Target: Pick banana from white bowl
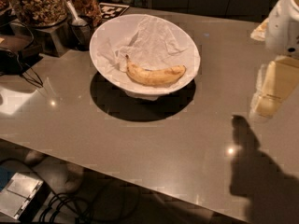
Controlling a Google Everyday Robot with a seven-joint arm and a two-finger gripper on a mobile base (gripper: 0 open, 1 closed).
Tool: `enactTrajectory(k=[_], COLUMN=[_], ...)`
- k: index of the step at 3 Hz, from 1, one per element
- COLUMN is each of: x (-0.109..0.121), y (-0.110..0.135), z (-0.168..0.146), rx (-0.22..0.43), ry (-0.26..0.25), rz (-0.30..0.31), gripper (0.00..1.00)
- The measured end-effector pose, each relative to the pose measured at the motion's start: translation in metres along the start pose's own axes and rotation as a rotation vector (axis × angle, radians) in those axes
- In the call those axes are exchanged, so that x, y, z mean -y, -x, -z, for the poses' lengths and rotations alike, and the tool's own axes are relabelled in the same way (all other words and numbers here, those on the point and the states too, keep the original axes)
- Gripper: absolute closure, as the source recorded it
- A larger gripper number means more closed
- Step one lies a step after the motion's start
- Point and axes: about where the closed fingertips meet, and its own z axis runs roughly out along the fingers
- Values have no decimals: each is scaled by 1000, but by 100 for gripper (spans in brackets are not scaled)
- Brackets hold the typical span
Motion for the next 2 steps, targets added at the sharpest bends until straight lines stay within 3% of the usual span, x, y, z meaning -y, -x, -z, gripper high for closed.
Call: enactTrajectory(k=[2], x=[15], y=[92], z=[-2], rx=[2], ry=[52], rz=[120], gripper=[0])
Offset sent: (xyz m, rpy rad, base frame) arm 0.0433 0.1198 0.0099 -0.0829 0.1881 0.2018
